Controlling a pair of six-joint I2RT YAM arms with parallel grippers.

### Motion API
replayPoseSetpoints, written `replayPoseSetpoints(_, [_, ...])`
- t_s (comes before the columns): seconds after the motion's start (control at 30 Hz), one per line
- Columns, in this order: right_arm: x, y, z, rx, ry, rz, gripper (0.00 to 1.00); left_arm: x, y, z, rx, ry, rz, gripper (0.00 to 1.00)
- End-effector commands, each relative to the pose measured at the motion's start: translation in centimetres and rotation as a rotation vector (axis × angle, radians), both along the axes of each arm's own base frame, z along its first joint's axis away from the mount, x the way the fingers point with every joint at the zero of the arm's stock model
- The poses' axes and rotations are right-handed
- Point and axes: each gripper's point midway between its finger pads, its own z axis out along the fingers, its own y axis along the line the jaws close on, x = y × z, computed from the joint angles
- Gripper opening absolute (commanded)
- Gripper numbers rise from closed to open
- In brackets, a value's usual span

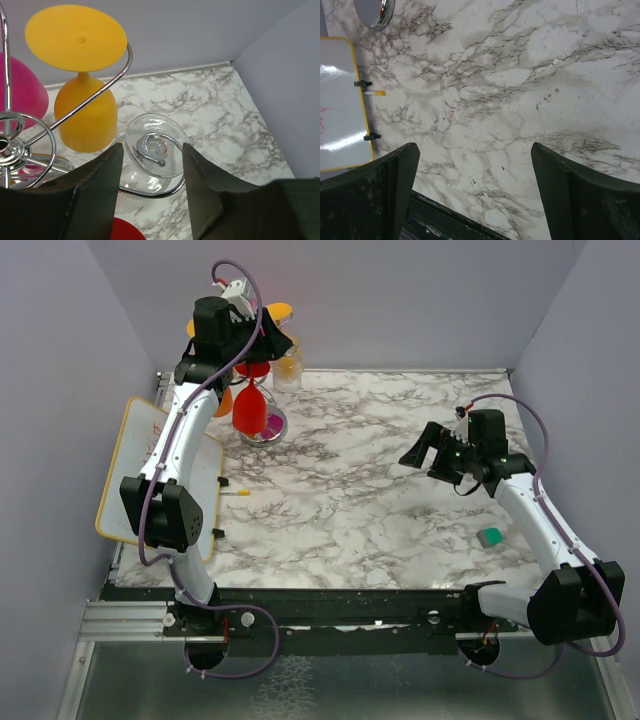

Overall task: Take the wine glass off the wine glass rack
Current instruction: Pick up the wine glass from the wine rack.

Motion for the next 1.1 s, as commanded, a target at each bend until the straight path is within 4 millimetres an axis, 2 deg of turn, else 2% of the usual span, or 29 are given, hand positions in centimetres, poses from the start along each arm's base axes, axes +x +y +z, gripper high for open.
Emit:
replayPoseSetpoints(0.0, [-0.26,-0.02,-0.09,0.011,0.005,0.003,1.00,-0.07,-0.74,-0.91,-0.037,0.048,-0.019,0.49])
replayPoseSetpoints(0.27, [-0.44,-0.01,-0.70,0.009,0.022,0.004,1.00,-0.05,-0.87,-0.98,-0.054,0.062,-0.020,0.48])
replayPoseSetpoints(0.4, [-0.41,-0.09,-0.56,0.007,0.018,0.001,1.00,0.25,-1.03,-1.60,-0.063,0.082,-0.019,0.44])
replayPoseSetpoints(0.67, [-0.34,-0.18,-0.56,0.002,0.019,-0.003,1.00,0.41,-1.18,-1.27,-0.079,0.083,-0.019,0.25])
replayPoseSetpoints(0.97, [-0.39,-0.23,-0.73,0.001,0.025,-0.007,1.00,0.61,-1.06,-0.85,-0.096,0.083,-0.007,0.09])
replayPoseSetpoints(1.07, [-0.42,-0.26,-0.74,0.000,0.027,-0.008,1.00,0.69,-1.03,-0.75,-0.102,0.082,-0.003,0.00])
